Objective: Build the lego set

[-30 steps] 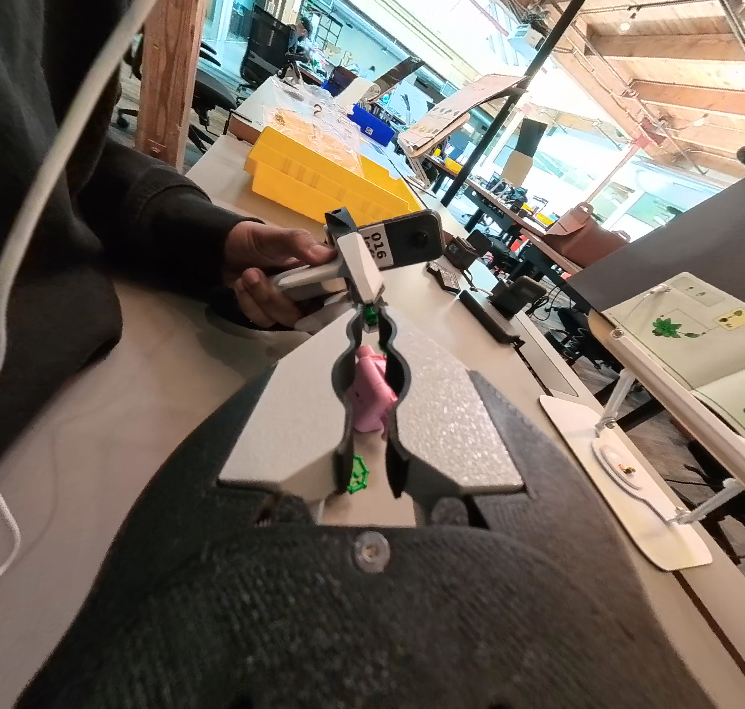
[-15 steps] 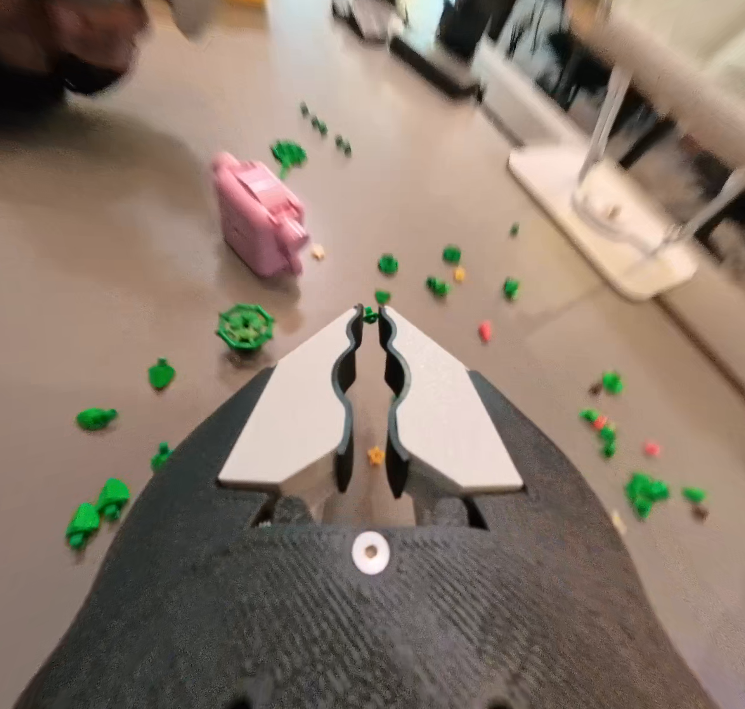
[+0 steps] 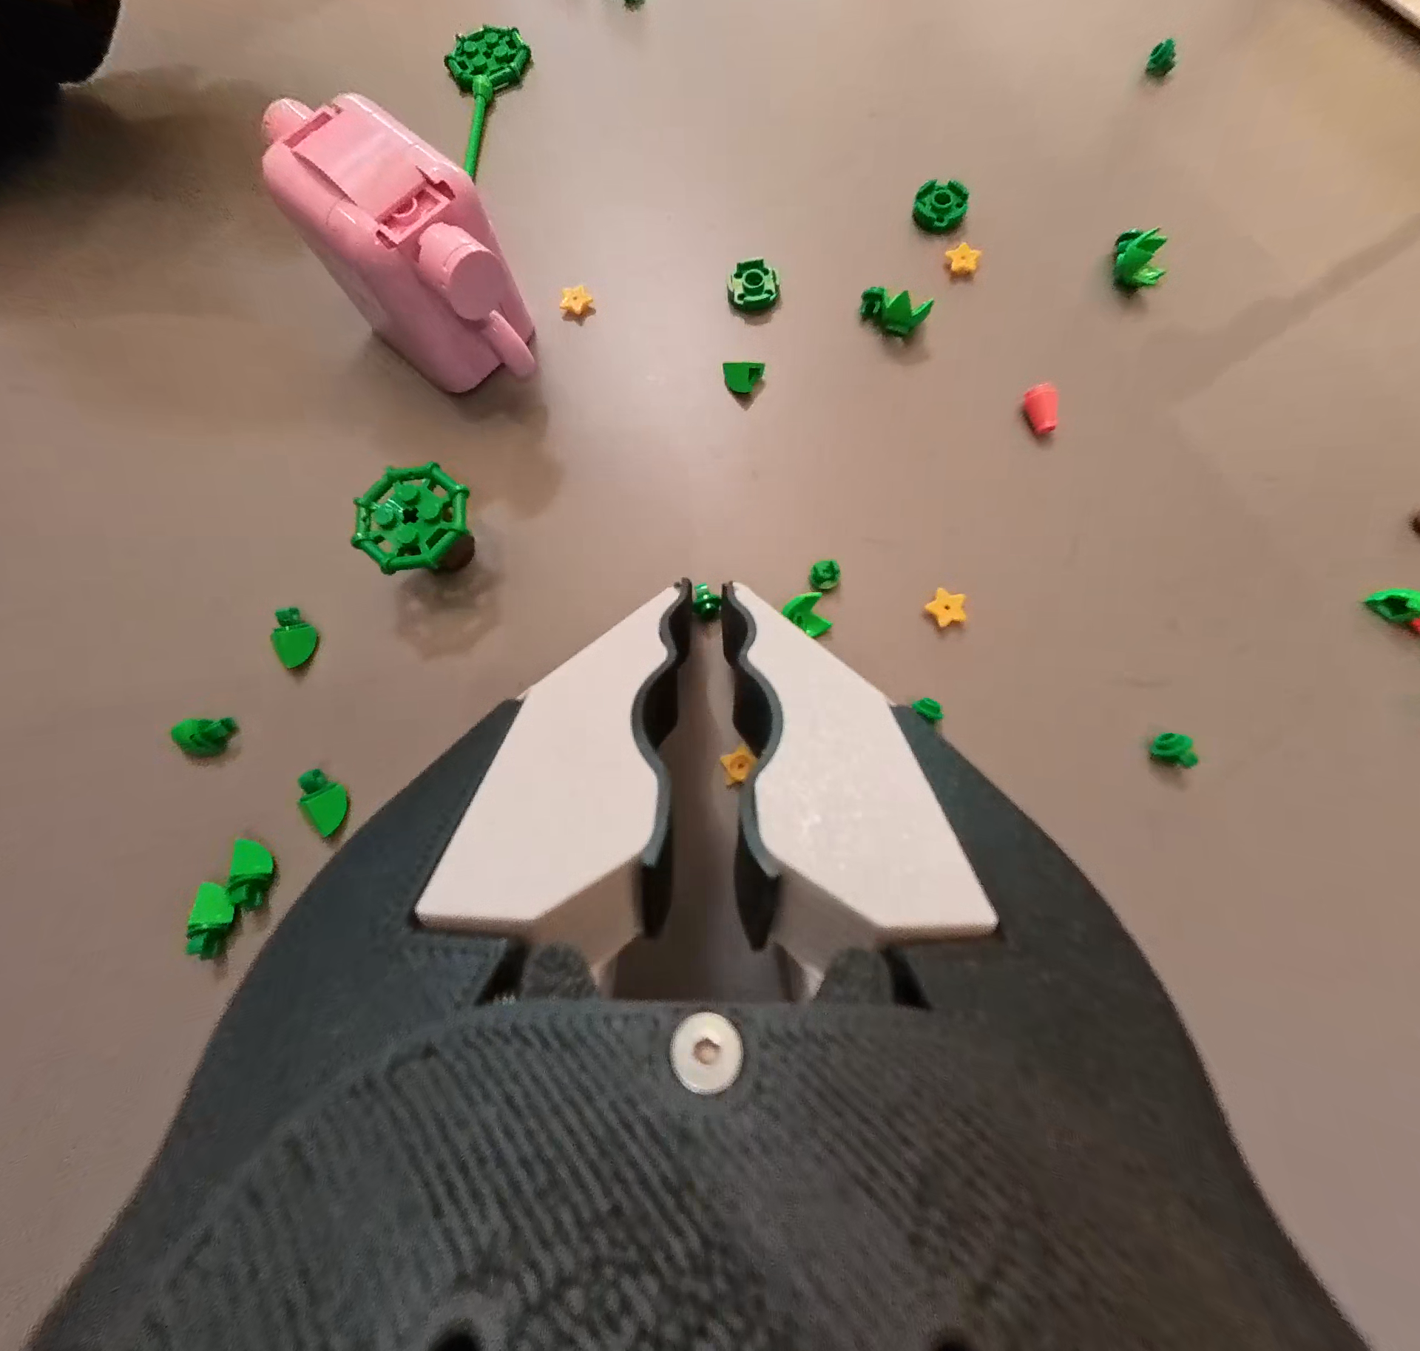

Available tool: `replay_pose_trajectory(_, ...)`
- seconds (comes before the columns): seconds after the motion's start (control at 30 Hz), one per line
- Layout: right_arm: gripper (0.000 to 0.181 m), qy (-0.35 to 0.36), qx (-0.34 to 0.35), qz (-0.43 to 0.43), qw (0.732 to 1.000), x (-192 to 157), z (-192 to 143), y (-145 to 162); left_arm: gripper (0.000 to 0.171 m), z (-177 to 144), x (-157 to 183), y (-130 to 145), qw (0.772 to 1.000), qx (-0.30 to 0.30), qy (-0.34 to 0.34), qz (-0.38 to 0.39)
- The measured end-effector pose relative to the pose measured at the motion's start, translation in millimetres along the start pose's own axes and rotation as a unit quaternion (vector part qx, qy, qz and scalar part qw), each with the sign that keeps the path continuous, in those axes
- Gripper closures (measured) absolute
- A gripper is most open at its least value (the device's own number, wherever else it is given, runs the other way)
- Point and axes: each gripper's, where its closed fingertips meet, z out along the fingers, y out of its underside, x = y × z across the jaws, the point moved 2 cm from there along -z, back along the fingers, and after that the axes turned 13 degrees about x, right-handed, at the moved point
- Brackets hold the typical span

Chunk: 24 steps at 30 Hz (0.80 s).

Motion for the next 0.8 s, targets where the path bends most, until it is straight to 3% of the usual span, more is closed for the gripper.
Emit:
replay_pose_trajectory(0.23, 0.174, 0.018, 0.002, -0.041, 0.999, 2.2, 0.8, -1.3, 0.149, 4.5, 6.6, 4.7, 1.0, -0.01, 0.01, 0.012)
replay_pose_trajectory(0.8, 0.165, 0.019, 0.028, -0.024, 0.999, 4.9, -3.1, -9.1, 0.149, 5.6, 8.3, 4.2, 1.0, -0.005, 0.017, 0.001)
